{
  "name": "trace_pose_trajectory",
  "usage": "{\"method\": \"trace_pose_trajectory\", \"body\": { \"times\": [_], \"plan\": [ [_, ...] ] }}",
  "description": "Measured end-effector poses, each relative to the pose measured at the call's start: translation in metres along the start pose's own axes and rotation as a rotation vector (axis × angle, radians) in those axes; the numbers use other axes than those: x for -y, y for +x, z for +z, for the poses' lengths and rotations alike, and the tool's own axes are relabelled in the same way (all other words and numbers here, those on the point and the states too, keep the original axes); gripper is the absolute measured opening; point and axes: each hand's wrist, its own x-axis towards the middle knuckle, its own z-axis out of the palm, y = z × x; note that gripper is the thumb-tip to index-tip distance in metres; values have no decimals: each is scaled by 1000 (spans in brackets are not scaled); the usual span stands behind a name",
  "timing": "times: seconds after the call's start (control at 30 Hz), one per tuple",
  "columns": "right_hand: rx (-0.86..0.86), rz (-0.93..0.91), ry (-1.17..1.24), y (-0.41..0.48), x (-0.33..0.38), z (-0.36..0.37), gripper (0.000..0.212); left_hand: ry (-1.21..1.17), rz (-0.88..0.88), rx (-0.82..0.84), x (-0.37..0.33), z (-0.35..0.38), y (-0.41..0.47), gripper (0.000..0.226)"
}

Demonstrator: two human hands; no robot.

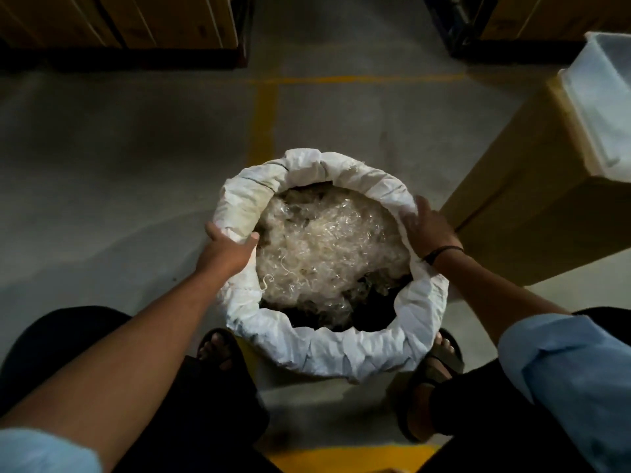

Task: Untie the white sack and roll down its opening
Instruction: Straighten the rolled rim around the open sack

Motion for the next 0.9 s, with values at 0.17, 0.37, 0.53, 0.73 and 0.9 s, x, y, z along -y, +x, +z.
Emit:
{"method": "trace_pose_trajectory", "body": {
  "times": [0.17,0.37,0.53,0.73,0.9],
  "plan": [
    [77,267,309,16,5,-19,61,-523,-150,32,-9,-6,7,83],
    [-3,293,283,8,10,-17,71,-724,-135,284,3,-20,14,83],
    [-295,214,-43,-56,34,9,79,-371,-263,-27,17,7,-17,103],
    [-185,380,-36,-91,27,28,93,-482,-339,-43,30,44,-75,111],
    [-153,526,338,-97,12,32,89,-552,-262,-40,35,60,-90,110]
  ]
}}
